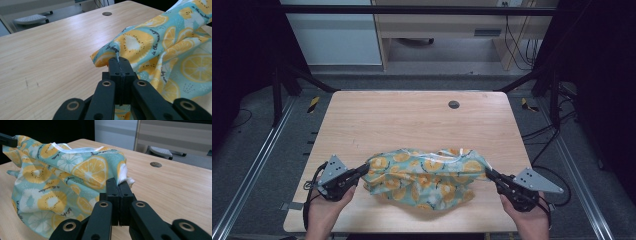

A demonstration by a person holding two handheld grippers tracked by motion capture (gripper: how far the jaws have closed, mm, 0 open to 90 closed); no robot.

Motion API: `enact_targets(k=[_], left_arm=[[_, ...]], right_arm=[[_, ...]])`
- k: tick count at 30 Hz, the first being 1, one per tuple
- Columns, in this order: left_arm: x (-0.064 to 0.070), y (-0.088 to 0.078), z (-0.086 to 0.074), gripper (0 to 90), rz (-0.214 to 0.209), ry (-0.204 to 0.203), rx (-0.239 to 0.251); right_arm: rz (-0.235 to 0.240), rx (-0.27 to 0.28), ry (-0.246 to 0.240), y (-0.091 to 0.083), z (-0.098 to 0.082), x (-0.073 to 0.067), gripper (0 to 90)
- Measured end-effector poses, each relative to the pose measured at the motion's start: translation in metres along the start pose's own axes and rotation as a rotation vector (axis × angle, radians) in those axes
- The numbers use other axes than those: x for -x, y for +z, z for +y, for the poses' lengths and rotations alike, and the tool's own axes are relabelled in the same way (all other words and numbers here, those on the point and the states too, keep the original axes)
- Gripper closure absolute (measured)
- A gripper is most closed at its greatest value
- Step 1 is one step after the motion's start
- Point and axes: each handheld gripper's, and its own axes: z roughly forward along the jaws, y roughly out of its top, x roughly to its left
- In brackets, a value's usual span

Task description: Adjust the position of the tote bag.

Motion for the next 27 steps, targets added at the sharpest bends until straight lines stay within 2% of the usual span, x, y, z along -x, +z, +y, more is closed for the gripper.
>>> enact_targets(k=[8, 12, 16, 18, 27], left_arm=[[0.005, -0.015, -0.012, 90.0, -0.033, -0.01, 0.008], [0.007, -0.016, -0.021, 90.0, -0.064, -0.016, -0.018], [0.008, -0.012, -0.032, 90.0, -0.108, -0.03, -0.07], [0.009, -0.009, -0.036, 90.0, -0.119, -0.022, -0.101], [0.017, 0.007, -0.044, 90.0, -0.13, 0.044, -0.227]], right_arm=[[0.032, -0.011, -0.011, -0.006, -0.008, -0.006, 89.6], [0.047, -0.039, -0.026, -0.008, -0.013, -0.008, 89.6], [0.076, -0.071, -0.044, -0.009, -0.02, -0.008, 89.6], [0.09, -0.099, -0.052, -0.008, -0.025, -0.007, 89.6], [0.111, -0.215, -0.086, 0.002, -0.036, -0.006, 89.6]])
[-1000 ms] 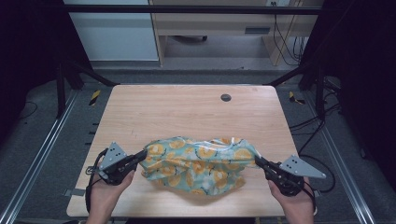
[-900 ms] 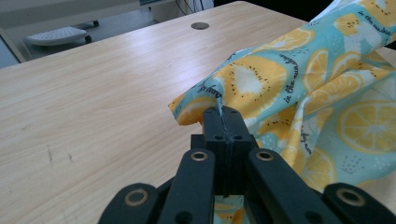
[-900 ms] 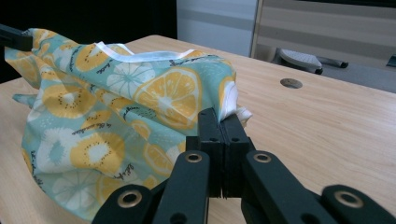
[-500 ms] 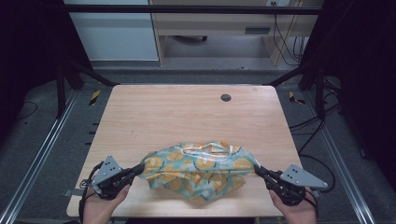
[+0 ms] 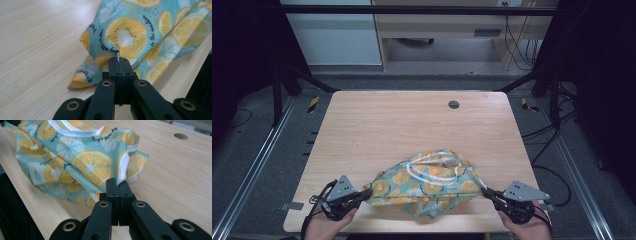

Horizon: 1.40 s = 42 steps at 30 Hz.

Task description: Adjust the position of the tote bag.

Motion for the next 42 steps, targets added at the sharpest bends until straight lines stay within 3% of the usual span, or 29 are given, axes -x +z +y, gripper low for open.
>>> enact_targets(k=[11, 21, 29, 33, 42], left_arm=[[0.002, 0.031, 0.002, 90.0, 0.015, 0.074, -0.142], [-0.006, 0.051, 0.008, 90.0, 0.061, 0.084, -0.163], [-0.013, 0.069, 0.012, 90.0, 0.073, 0.076, -0.174], [-0.014, 0.075, 0.014, 90.0, 0.081, 0.077, -0.17], [-0.018, 0.081, 0.017, 90.0, 0.091, 0.071, -0.17]], right_arm=[[0.014, -0.121, -0.021, 0.022, -0.004, 0.001, 89.5], [0.029, -0.207, -0.025, 0.047, -0.004, 0.006, 89.5], [0.037, -0.229, -0.031, 0.057, -0.005, 0.009, 89.6], [0.032, -0.225, -0.004, 0.061, -0.005, 0.015, 89.5], [0.022, -0.238, 0.005, 0.07, -0.003, 0.021, 89.5]])
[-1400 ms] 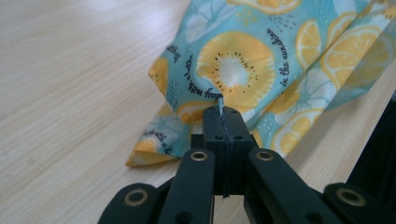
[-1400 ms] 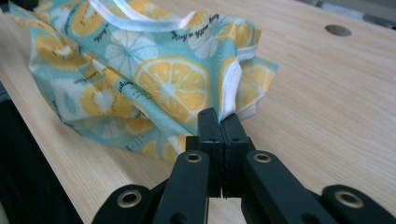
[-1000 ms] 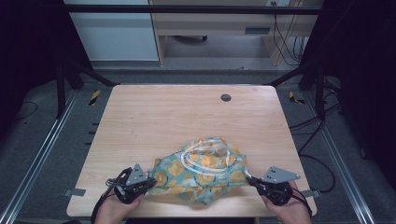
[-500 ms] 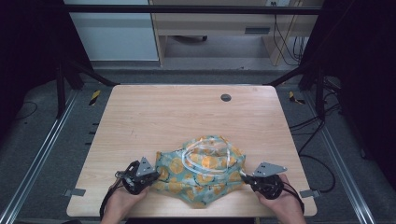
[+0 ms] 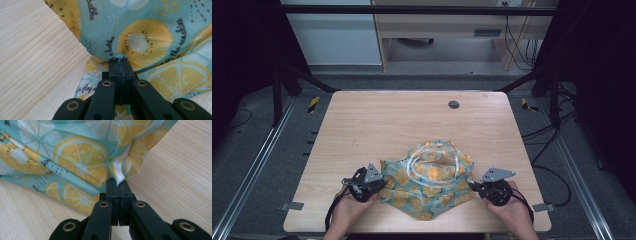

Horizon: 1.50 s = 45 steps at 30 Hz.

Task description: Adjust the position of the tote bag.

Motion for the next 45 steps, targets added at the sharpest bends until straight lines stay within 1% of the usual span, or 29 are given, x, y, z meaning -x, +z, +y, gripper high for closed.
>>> enact_targets(k=[2, 6, 7, 13, 21, 24, 27, 30, 33, 35, 38, 41, 42, 43, 45], left_arm=[[-0.001, 0.001, 0.001, 90.0, 0.004, -0.002, 0.002], [-0.003, 0.004, 0.003, 90.0, 0.013, -0.016, 0.012], [-0.004, 0.006, 0.004, 90.0, 0.017, -0.017, 0.012], [-0.005, 0.006, 0.005, 90.0, 0.02, -0.011, 0.005], [-0.004, 0.006, 0.004, 90.0, 0.025, -0.007, 0.005], [-0.004, 0.006, 0.004, 90.0, 0.026, -0.01, 0.007], [-0.004, 0.006, 0.004, 90.0, 0.03, -0.01, 0.009], [-0.005, 0.006, 0.004, 90.0, 0.036, -0.012, 0.011], [-0.006, 0.004, 0.004, 90.0, 0.034, -0.017, 0.019], [-0.007, 0.003, 0.003, 89.5, 0.035, -0.02, 0.023], [-0.008, 0.0, 0.004, 87.1, 0.038, -0.026, 0.029], [-0.009, -0.002, 0.003, 82.1, 0.04, -0.038, 0.04], [-0.009, -0.003, 0.003, 79.7, 0.046, -0.041, 0.044], [-0.009, -0.004, 0.003, 76.1, 0.052, -0.045, 0.049], [-0.009, -0.006, 0.003, 69.7, 0.062, -0.053, 0.059]], right_arm=[[-0.005, 0.007, -0.001, 0.001, 0.001, 0.002, 89.5], [-0.011, 0.001, 0.016, 0.003, 0.002, 0.004, 89.6], [-0.013, -0.004, 0.013, 0.004, 0.002, 0.005, 89.6], [-0.015, -0.008, 0.028, 0.008, 0.003, 0.009, 89.6], [-0.016, -0.029, 0.026, 0.009, 0.001, 0.009, 89.7], [-0.018, -0.039, 0.034, 0.009, 0.001, 0.008, 89.7], [-0.017, -0.048, 0.025, 0.009, 0.001, 0.008, 89.6], [-0.008, -0.051, 0.029, 0.009, 0.0, 0.007, 89.6], [-0.007, -0.039, 0.027, 0.007, 0.0, 0.005, 88.8], [-0.013, -0.022, 0.025, 0.004, -0.001, 0.005, 84.9], [-0.023, -0.007, 0.036, -0.002, -0.003, 0.002, 77.5], [-0.041, 0.017, 0.06, -0.009, -0.005, 0.001, 63.6], [-0.047, 0.027, 0.059, -0.011, -0.005, 0.001, 58.3], [-0.057, 0.035, 0.066, -0.013, -0.005, 0.0, 52.6], [-0.067, 0.054, 0.079, -0.016, -0.005, -0.001, 44.1]])
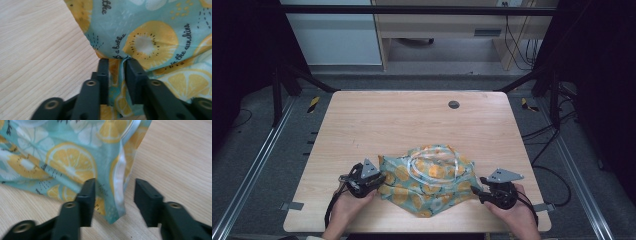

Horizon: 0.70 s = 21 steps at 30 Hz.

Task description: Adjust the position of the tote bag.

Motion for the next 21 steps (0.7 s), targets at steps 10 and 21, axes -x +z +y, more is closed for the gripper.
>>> enact_targets(k=[10, 21], left_arm=[[0.001, -0.026, -0.004, 41.0, 0.003, -0.055, 0.086], [0.008, -0.034, -0.004, 24.7, -0.007, -0.055, 0.102]], right_arm=[[0.013, 0.142, 0.02, -0.027, 0.032, -0.009, 24.7], [-0.019, -0.009, -0.011, 0.029, 0.107, 0.004, 40.2]])
